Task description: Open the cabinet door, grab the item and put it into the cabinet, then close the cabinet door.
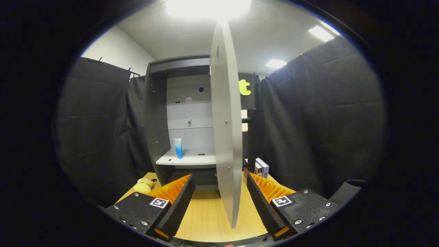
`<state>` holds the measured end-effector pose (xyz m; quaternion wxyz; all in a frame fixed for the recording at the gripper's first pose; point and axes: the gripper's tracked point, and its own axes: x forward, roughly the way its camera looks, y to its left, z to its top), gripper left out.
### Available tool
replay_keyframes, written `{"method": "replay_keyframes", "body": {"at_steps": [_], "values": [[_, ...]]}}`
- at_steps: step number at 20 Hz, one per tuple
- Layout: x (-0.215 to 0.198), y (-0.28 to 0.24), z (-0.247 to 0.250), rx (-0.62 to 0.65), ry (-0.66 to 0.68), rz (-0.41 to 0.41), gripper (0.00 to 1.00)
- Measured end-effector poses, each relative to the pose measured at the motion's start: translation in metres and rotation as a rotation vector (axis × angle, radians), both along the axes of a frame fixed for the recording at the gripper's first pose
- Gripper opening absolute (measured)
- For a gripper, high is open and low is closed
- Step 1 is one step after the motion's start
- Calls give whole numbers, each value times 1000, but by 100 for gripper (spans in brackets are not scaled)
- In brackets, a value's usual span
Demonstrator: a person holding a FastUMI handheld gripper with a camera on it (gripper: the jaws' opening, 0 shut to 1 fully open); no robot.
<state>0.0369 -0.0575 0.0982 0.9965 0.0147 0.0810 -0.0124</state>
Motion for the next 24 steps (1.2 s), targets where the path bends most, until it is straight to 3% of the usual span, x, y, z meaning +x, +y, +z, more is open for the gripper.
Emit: {"method": "replay_keyframes", "body": {"at_steps": [6, 13, 17, 24], "values": [[9, -73, 16, -10, -34, -161, 93], [53, -134, 31, -31, -68, -322, 93], [76, -124, 27, -42, -51, -323, 93], [70, -108, 30, -70, -55, -344, 89]]}}
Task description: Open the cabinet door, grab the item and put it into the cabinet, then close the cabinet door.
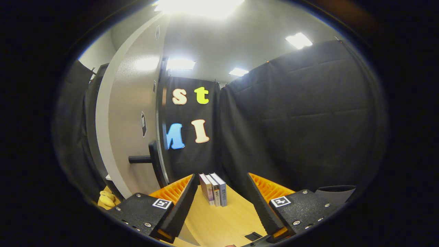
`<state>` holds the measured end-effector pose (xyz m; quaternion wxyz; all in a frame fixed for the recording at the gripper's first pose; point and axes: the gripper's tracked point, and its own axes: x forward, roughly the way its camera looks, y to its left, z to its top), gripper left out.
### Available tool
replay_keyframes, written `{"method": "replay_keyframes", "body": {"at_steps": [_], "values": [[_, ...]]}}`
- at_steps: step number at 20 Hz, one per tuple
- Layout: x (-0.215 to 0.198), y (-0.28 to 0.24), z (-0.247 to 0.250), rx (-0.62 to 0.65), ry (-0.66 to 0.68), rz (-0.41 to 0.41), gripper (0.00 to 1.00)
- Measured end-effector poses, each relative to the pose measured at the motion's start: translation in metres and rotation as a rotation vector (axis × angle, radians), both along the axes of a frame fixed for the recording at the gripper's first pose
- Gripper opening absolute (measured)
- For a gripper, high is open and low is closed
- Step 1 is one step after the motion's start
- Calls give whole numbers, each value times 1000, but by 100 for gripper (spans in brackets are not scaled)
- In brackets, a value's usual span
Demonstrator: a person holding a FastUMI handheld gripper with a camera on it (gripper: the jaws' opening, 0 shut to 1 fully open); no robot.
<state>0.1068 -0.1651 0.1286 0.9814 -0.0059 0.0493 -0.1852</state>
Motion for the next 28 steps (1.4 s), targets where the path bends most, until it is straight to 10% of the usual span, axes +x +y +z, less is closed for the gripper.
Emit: {"method": "replay_keyframes", "body": {"at_steps": [28], "values": [[79, 255, -28, 36, 27, 463, 92]]}}
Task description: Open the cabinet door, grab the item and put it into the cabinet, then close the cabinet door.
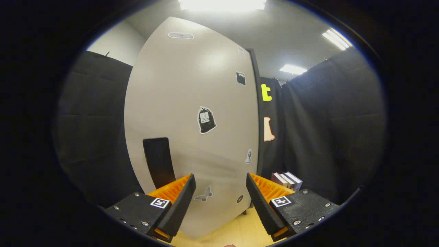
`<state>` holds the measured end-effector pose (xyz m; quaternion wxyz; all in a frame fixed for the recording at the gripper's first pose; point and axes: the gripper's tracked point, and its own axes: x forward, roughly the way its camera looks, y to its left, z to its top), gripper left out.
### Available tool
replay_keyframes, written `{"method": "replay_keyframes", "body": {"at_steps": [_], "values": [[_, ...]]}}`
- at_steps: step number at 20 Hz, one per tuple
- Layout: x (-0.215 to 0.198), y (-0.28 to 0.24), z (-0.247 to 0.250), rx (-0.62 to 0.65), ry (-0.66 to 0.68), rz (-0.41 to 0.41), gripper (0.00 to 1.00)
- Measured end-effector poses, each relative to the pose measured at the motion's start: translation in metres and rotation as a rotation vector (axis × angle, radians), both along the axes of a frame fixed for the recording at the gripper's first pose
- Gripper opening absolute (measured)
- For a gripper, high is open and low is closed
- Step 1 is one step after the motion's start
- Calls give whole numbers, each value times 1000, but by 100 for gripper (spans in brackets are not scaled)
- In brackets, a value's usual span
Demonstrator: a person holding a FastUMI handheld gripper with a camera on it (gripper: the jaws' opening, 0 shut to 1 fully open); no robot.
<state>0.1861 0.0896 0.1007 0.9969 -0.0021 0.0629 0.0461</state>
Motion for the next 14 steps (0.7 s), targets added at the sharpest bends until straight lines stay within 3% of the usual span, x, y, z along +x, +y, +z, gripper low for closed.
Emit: {"method": "replay_keyframes", "body": {"at_steps": [8, 14], "values": [[21, 34, -19, 24, 38, 47, 92], [-1, 23, -12, 22, 4, 39, 93]]}}
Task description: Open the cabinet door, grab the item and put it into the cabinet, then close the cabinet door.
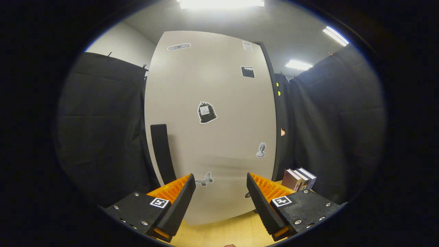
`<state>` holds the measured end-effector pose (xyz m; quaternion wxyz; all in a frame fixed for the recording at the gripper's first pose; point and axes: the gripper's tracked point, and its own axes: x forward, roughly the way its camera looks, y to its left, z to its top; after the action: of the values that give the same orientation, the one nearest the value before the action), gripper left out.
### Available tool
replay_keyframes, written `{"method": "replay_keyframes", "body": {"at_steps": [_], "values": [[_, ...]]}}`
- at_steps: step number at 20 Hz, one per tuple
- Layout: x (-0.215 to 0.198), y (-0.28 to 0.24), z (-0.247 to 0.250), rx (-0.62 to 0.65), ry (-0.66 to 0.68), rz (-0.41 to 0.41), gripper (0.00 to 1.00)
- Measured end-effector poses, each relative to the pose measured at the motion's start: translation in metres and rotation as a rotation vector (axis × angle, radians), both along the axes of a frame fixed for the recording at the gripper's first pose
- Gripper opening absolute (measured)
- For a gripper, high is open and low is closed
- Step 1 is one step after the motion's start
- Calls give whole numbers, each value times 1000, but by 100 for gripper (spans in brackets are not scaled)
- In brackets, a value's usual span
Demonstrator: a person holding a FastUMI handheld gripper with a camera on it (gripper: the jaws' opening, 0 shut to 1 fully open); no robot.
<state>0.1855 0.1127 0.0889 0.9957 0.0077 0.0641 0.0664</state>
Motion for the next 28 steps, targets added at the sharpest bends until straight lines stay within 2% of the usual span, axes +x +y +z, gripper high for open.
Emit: {"method": "replay_keyframes", "body": {"at_steps": [7, 15, 21, 28], "values": [[-53, -23, -2, -7, -44, -21, 93], [-100, -52, -14, 43, -100, -68, 93], [-121, -48, -32, -23, -126, -47, 93], [-129, -28, -59, -27, -76, -13, 93]]}}
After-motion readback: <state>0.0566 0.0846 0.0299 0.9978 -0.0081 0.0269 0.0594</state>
